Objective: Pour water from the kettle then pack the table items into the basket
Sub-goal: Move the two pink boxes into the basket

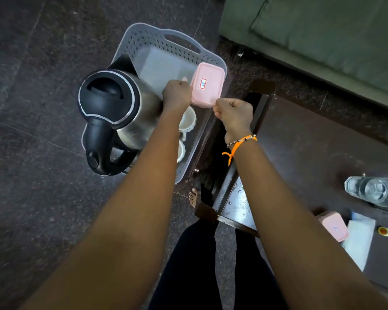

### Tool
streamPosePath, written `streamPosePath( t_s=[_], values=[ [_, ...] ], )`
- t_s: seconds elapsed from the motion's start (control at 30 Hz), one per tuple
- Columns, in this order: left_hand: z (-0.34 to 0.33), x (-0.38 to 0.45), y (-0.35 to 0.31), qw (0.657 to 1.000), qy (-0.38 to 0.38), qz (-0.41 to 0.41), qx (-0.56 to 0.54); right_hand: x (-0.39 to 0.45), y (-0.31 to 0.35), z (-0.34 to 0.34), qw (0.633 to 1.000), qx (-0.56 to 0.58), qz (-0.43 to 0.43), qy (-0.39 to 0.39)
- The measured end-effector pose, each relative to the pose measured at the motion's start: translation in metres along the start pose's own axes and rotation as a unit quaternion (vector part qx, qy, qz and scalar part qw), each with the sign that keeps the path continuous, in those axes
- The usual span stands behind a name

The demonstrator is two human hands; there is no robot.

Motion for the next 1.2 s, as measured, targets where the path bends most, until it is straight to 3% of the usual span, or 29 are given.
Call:
streamPosePath(
  t_s=[0.2,0.4,0.57,0.7,0.97,1.1,1.2],
  values=[
    [0.004,-0.016,-0.01,0.996,-0.022,-0.074,0.044,0.009,-0.007,-0.009,1.0,-0.014,-0.003,-0.016],
    [0.009,-0.06,-0.01,0.986,-0.072,-0.147,0.036,0.006,-0.007,-0.013,0.997,0.035,-0.01,0.067],
    [-0.006,-0.117,-0.008,0.976,-0.116,-0.183,-0.023,-0.009,-0.021,0.023,0.993,0.043,-0.02,0.107],
    [-0.065,-0.16,0.008,0.983,-0.019,-0.176,-0.04,-0.028,-0.058,0.093,0.991,0.069,-0.055,0.102],
    [-0.221,-0.252,0.053,0.962,0.211,-0.154,0.079,-0.031,-0.153,0.279,0.991,0.074,-0.109,-0.012],
    [-0.295,-0.291,0.079,0.935,0.313,-0.077,0.145,-0.02,-0.188,0.375,0.986,0.081,-0.119,-0.081],
    [-0.34,-0.315,0.096,0.922,0.346,-0.006,0.172,-0.012,-0.213,0.437,0.979,0.079,-0.133,-0.129]
  ],
)
Point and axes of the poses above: each hand's wrist, its own x-axis towards the middle knuckle, its own z-axis out of the back of the hand, y = z × x, the point moved 8 cm from there along x, towards the middle knuckle, and after that the axes turned 2 degrees about -z, right-handed, at the moved point
